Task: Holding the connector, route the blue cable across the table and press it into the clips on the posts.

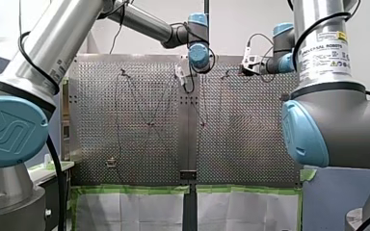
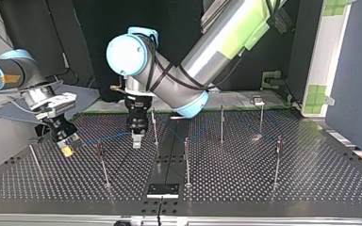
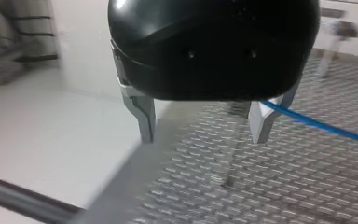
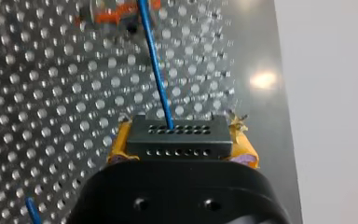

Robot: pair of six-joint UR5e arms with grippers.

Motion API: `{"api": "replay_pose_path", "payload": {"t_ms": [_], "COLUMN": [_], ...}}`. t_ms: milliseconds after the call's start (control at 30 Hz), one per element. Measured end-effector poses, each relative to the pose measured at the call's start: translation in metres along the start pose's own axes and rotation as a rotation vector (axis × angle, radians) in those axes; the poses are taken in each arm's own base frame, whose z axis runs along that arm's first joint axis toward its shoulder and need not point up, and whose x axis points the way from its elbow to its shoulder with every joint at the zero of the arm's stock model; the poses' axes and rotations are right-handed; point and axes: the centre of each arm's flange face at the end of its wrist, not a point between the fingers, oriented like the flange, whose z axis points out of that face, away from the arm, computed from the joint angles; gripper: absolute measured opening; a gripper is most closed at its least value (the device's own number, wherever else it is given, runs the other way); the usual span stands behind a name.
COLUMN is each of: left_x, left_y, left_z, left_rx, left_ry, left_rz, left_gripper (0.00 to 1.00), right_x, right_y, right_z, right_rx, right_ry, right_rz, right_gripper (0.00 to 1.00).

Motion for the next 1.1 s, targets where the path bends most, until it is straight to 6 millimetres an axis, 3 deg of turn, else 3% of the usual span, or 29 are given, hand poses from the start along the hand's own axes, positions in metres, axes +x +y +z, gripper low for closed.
{"api": "replay_pose_path", "payload": {"t_ms": [267, 467, 667, 1100], "left_x": [0.082, 0.115, 0.114, 0.087], "left_y": [0.017, 0.027, 0.026, 0.018], "left_z": [-0.008, -0.013, -0.029, -0.06], "left_rx": [0.032, 0.066, 0.118, 0.221], "left_ry": [0.173, 0.226, 0.248, 0.195], "left_rz": [0.119, 0.121, 0.084, -0.006], "left_gripper": [1.0, 1.0, 1.0, 1.0], "right_x": [0.0, 0.0, 0.0, 0.0], "right_y": [0.001, 0.001, 0.001, 0.001], "right_z": [0.0, 0.0, 0.0, 0.0], "right_rx": [-0.001, -0.001, -0.001, -0.001], "right_ry": [0.0, 0.0, 0.0, 0.0], "right_rz": [0.0, 0.0, 0.0, 0.0], "right_gripper": [0.0, 0.0, 0.0, 0.0]}}
